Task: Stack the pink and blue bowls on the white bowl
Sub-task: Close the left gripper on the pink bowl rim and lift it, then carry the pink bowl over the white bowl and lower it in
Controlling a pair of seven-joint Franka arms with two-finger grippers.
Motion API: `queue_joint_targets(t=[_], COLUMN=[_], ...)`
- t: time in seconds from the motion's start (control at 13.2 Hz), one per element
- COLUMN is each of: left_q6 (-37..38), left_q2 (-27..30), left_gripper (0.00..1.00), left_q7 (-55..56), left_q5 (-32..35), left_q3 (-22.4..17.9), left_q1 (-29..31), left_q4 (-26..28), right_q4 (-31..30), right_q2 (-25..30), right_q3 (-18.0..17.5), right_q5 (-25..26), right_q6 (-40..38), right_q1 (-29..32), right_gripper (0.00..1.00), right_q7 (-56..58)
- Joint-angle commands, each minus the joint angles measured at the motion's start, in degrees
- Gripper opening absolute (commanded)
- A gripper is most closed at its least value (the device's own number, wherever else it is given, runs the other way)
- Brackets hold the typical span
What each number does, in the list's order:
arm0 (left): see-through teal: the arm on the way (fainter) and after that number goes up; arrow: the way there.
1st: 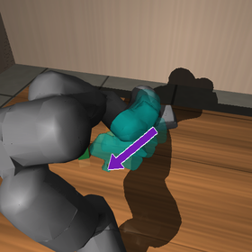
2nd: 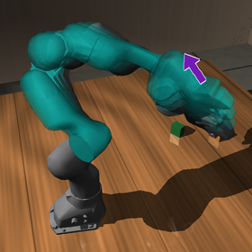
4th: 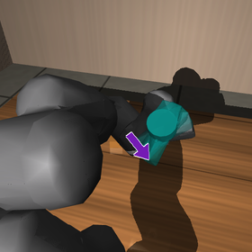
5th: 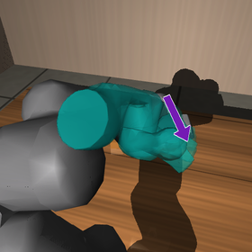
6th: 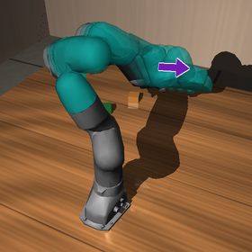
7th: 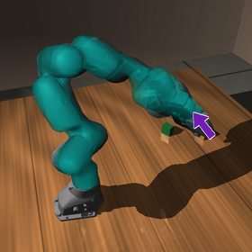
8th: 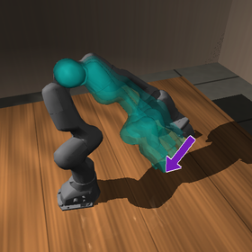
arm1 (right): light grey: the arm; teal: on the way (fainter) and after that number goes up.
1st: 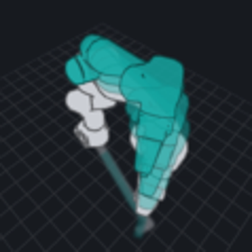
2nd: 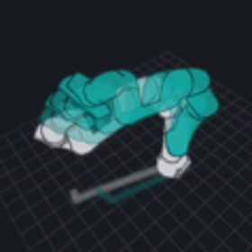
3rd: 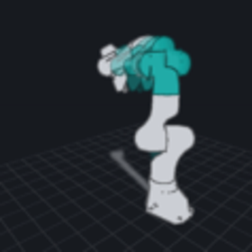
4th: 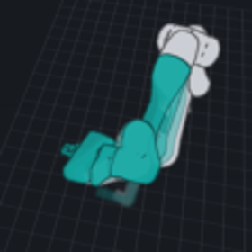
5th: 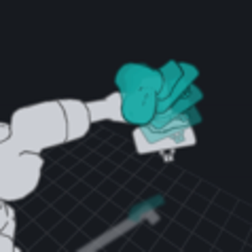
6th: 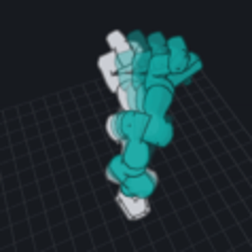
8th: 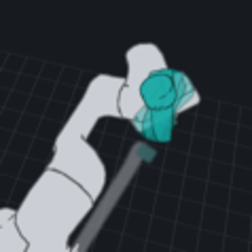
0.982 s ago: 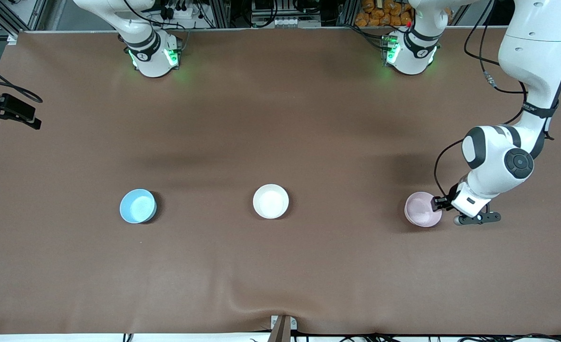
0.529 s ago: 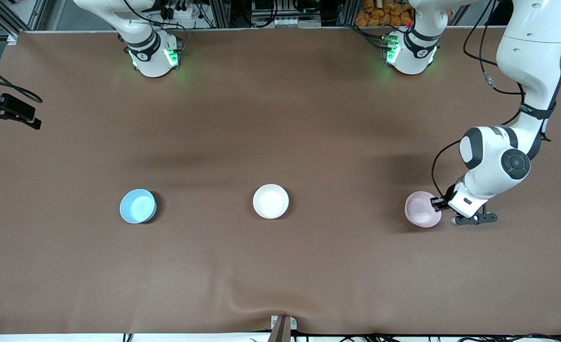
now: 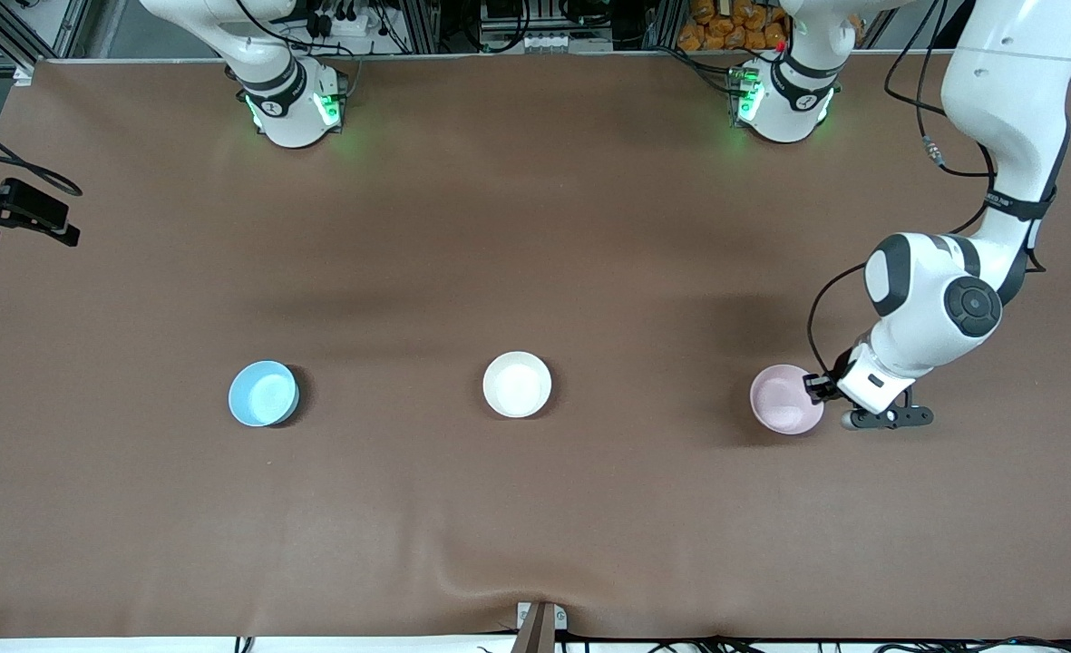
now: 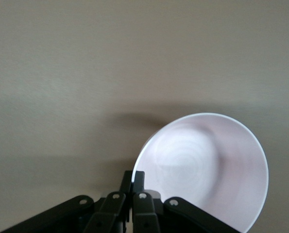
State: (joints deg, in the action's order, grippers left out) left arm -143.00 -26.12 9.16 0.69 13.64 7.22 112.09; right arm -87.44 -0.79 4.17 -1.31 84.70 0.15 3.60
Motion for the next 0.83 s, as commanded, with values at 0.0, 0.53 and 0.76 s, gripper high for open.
queue_joint_targets(t=[0.0, 0.53, 0.76], left_q6=[4.9, 6.7, 6.7], left_q2=[2.7, 1.9, 0.4], left_gripper=[0.0, 0.0, 0.0], left_q7=[6.0, 26.2, 34.6], left_q5=[-1.2, -3.4, -3.4], left_q3=[3.9, 13.0, 13.0], left_q1=[0.3, -3.6, -8.7], left_q4=[-1.3, -6.9, -10.2], right_q4=[1.1, 1.2, 1.4], right_q2=[-1.5, -8.2, -11.9], right_q3=[-0.2, 0.0, 0.0], right_q5=[0.2, 1.1, 1.1], right_q6=[-0.9, -1.9, -1.7], right_q1=[0.5, 1.6, 1.9], right_gripper=[1.0, 1.0, 1.0], right_q7=[-0.2, -0.4, -0.5])
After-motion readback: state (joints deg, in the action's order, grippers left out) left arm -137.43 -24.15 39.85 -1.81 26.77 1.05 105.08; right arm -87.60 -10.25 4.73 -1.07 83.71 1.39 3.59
